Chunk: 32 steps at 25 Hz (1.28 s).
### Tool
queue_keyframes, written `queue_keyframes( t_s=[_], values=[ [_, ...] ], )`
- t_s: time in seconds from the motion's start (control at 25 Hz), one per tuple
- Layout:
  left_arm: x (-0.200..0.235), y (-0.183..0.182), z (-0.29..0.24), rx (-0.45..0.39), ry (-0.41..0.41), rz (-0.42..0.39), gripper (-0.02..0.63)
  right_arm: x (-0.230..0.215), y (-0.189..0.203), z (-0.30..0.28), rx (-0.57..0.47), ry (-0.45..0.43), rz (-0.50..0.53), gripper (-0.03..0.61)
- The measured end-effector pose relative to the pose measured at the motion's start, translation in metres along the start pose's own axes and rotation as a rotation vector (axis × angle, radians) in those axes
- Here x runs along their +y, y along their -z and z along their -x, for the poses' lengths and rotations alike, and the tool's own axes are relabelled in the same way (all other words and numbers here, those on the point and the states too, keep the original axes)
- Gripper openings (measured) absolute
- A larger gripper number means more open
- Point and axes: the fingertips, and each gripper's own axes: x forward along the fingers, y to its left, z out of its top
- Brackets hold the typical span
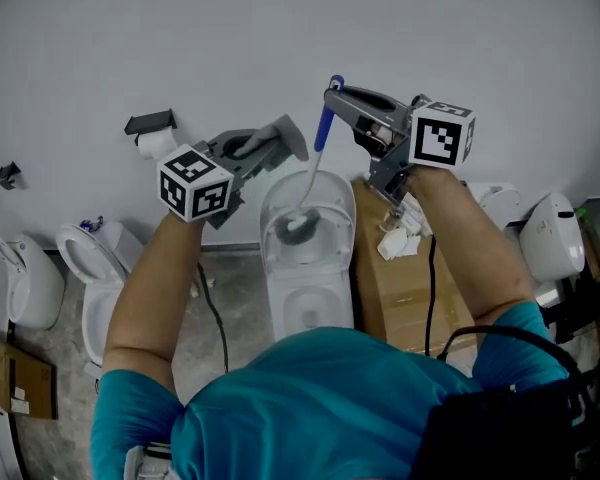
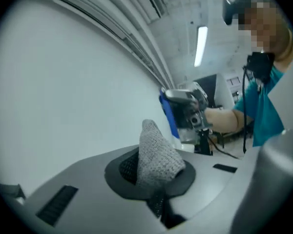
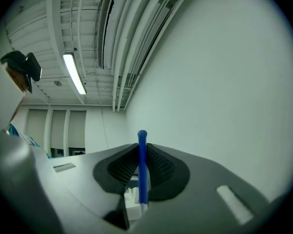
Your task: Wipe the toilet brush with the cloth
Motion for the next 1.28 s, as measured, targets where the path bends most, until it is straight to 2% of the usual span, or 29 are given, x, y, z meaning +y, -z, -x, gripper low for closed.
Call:
queue_keyframes(
  t_s=[0.12, 0.24, 0.36, 0.48, 0.76, 1.08, 1.28],
  values=[
    [0.017, -0.031, -0.02, -0.068, 0.056, 0.147, 0.012, 0.003, 0.005, -0.004, 0.029, -0.088, -0.029, 0.051],
    [0.001, -0.048, -0.041, -0.107, 0.202, 0.282, 0.012, 0.01, 0.004, -0.007, 0.027, -0.139, -0.035, 0.051],
    [-0.024, -0.056, -0.051, -0.136, 0.341, 0.39, 0.012, 0.016, 0.003, -0.008, 0.028, -0.154, -0.02, 0.051],
    [-0.03, -0.055, -0.052, -0.145, 0.385, 0.458, 0.012, 0.015, 0.003, -0.008, 0.031, -0.146, -0.002, 0.051],
    [-0.034, -0.062, -0.035, -0.195, 0.489, 0.524, 0.012, 0.007, 0.004, -0.006, 0.034, -0.104, 0.0, 0.051],
    [-0.044, -0.066, -0.029, -0.191, 0.575, 0.511, 0.012, 0.008, -0.005, -0.005, 0.017, -0.126, -0.016, 0.051],
    [-0.057, -0.056, -0.019, -0.153, 0.605, 0.481, 0.012, 0.013, -0.009, -0.003, -0.002, -0.115, -0.016, 0.051]
  ],
)
